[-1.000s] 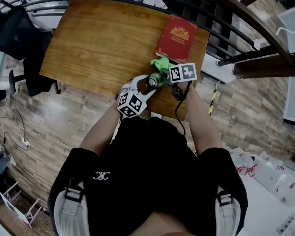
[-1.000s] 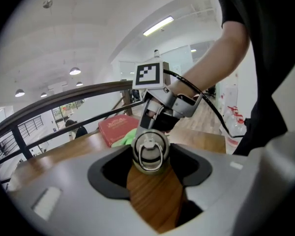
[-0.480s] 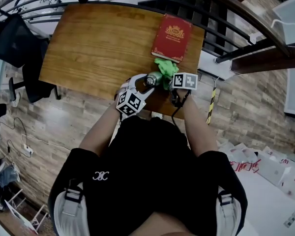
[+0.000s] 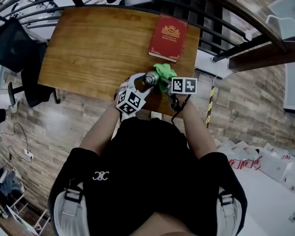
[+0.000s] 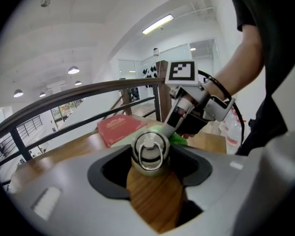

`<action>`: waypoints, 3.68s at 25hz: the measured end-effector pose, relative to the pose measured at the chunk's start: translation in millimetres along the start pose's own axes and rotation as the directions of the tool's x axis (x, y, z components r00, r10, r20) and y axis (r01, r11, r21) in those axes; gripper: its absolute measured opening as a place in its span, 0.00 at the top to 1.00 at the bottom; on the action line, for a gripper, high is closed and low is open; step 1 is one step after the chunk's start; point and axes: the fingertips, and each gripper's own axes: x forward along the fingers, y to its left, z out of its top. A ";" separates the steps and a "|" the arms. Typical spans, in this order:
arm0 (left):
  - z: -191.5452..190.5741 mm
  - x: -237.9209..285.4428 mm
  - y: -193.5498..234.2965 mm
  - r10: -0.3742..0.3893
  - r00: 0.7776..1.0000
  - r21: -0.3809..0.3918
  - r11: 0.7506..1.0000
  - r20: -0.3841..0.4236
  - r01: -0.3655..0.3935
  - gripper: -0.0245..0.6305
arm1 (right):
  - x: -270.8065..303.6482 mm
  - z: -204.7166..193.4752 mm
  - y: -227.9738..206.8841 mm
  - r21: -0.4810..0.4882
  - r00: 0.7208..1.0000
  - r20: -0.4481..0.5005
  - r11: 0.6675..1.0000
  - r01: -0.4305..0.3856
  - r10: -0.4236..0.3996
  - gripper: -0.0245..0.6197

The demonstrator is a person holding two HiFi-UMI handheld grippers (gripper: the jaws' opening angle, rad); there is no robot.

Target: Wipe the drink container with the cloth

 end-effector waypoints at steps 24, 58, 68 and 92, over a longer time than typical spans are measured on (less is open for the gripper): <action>3.6 8.5 12.0 0.007 1.000 -0.054 0.999 -0.021 -0.008 0.51 | -23.6 -6.5 64.3 -0.157 0.983 0.008 0.971 -0.179 0.183 0.87; 6.0 12.1 34.5 0.023 1.000 -0.231 0.973 -0.015 -0.026 0.51 | 4.8 2.6 -22.2 -0.171 0.966 0.085 0.951 0.257 -0.245 0.87; 12.5 22.0 30.7 0.028 0.999 -0.186 0.982 -0.022 -0.032 0.51 | -83.7 48.8 7.4 -0.240 0.898 0.413 0.934 0.266 -0.150 0.87; 34.3 43.3 19.2 0.100 0.995 -0.121 0.987 -0.017 -0.101 0.51 | -199.4 81.8 56.4 -0.230 0.733 0.671 0.910 0.346 -0.109 0.87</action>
